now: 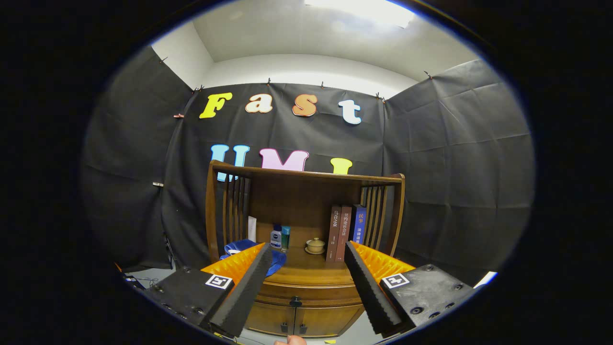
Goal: Pull open the drawer, take out the items inside it, and place them on the countertop above the cabinet.
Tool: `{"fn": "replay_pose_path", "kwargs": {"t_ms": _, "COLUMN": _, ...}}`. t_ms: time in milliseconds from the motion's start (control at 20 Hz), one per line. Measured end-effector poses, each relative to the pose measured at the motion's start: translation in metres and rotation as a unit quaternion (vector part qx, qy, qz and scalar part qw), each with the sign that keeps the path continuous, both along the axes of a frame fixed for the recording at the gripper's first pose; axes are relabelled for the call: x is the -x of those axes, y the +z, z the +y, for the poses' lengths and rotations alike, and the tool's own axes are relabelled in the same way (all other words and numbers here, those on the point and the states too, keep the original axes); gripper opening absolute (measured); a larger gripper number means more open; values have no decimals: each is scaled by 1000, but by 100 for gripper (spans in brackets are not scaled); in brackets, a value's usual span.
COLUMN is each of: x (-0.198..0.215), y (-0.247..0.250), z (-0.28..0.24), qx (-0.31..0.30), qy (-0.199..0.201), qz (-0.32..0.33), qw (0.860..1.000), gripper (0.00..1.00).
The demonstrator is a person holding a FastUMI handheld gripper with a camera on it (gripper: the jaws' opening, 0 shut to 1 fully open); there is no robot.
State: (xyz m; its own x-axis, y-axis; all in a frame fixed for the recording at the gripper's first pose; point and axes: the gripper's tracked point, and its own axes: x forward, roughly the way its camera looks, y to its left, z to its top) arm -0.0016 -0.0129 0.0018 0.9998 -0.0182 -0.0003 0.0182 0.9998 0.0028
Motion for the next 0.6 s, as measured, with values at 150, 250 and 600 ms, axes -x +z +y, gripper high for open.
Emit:
{"fn": "replay_pose_path", "kwargs": {"t_ms": 150, "x": 0, "y": 2, "z": 1, "qx": -2, "qy": 1, "qz": 0, "qw": 1000, "gripper": 97}}
{"fn": "replay_pose_path", "kwargs": {"t_ms": 250, "x": 0, "y": 2, "z": 1, "qx": -2, "qy": 1, "qz": 0, "qw": 1000, "gripper": 97}}
{"fn": "replay_pose_path", "kwargs": {"t_ms": 600, "x": 0, "y": -1, "z": -1, "qx": 5, "qy": 0, "qz": 0, "qw": 1000, "gripper": 98}}
